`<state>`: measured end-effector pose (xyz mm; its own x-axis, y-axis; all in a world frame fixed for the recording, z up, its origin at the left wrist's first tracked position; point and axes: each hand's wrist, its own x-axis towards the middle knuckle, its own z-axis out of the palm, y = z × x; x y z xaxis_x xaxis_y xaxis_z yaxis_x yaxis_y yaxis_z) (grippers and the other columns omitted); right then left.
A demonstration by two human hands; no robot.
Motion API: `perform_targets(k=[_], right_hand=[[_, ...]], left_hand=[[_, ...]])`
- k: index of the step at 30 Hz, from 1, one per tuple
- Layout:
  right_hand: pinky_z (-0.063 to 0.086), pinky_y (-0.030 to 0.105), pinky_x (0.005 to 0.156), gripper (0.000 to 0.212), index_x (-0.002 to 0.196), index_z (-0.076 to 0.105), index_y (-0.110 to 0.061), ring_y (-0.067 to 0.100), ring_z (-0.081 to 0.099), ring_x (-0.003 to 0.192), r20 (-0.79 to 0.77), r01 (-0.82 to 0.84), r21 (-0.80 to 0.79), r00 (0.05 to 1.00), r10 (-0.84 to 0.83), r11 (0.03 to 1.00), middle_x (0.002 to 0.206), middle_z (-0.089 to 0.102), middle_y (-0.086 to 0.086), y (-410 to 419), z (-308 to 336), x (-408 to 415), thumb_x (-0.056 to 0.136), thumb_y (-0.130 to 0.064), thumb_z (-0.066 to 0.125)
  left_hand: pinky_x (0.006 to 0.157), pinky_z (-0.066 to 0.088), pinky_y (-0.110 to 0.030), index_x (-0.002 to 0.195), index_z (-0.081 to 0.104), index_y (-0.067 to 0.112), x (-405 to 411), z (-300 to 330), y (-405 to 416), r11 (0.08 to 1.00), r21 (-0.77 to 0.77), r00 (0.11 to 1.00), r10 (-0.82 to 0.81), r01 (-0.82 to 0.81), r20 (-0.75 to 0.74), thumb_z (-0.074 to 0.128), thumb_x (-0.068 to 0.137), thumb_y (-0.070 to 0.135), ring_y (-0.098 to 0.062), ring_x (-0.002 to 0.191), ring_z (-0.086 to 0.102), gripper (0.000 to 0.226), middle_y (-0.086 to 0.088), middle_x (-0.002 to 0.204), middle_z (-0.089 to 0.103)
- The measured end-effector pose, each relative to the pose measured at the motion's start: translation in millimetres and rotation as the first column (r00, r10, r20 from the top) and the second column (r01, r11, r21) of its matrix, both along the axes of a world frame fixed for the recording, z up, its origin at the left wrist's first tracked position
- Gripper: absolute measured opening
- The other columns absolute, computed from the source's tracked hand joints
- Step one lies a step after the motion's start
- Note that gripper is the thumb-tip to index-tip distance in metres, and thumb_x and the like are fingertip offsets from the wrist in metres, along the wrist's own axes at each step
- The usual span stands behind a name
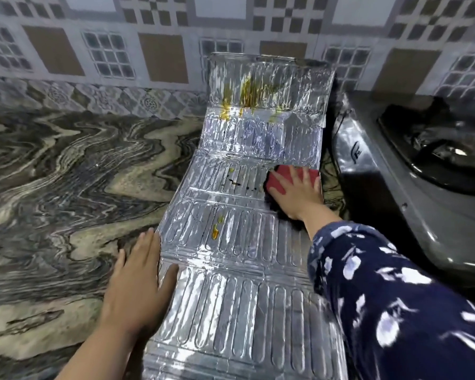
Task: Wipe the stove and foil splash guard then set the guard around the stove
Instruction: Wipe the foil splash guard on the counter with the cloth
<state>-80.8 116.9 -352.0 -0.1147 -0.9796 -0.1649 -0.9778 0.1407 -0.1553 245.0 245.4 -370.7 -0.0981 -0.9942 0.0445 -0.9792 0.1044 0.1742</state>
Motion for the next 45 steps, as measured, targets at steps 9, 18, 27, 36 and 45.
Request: perform_targets(k=[9,18,27,36,45], right_hand=[[-0.013,0.048,0.117,0.065,0.152,-0.002,-0.031,0.020,-0.012,0.147,0.222,-0.123,-0.080,0.965,0.138,0.989,0.159,-0.006,-0.007,3,8,62,0.097,-0.039,0.033],[-0.011,0.046,0.119,0.067,0.152,0.001,-0.030,0.020,-0.012,0.148,0.122,-0.331,-0.057,0.934,0.336,0.942,0.161,-0.005,-0.009,88,0,96,0.095,-0.044,0.033],[-0.012,0.043,0.118,0.071,0.151,0.009,-0.034,0.020,-0.007,0.149,0.150,-0.486,-0.075,0.858,0.492,0.871,0.161,-0.002,-0.008,142,-1,116,0.086,-0.045,0.035],[-0.018,0.052,0.115,0.058,0.143,0.004,-0.058,0.026,-0.023,0.145,0.141,-0.607,0.017,0.788,0.599,0.795,0.161,-0.010,-0.005,154,3,118,0.086,-0.064,0.014],[-0.007,0.056,0.116,0.052,0.143,0.006,-0.058,0.024,-0.016,0.147,0.021,-0.724,-0.047,0.688,0.725,0.688,0.161,-0.005,-0.009,78,-1,154,0.093,-0.063,0.023]], left_hand=[[0.119,-0.004,-0.034,0.150,-0.007,0.016,-1,-2,0,1.000,0.004,0.999,-0.014,0.014,0.034,-0.009,0.078,0.064,-0.007,0.144,-0.010,0.087,0.004,0.157,-0.013],[0.120,-0.006,-0.041,0.151,-0.007,0.017,4,2,12,0.999,0.032,0.999,-0.014,0.013,0.044,-0.008,0.078,0.063,-0.007,0.144,-0.013,0.086,0.004,0.158,-0.013],[0.119,-0.009,-0.045,0.151,-0.003,0.017,31,5,46,0.997,0.063,0.998,-0.041,0.037,0.050,-0.004,0.078,0.064,-0.007,0.146,-0.005,0.087,0.005,0.158,-0.010],[0.117,-0.008,-0.050,0.151,-0.004,0.015,7,15,35,0.967,0.117,0.974,0.228,-0.228,0.014,0.012,0.098,0.045,-0.010,0.147,-0.007,0.063,0.001,0.160,-0.010],[0.119,-0.002,-0.047,0.152,0.002,0.017,4,2,38,0.965,0.018,0.965,0.260,-0.260,-0.014,0.001,0.091,0.052,-0.008,0.147,-0.005,0.070,0.006,0.160,-0.003]])
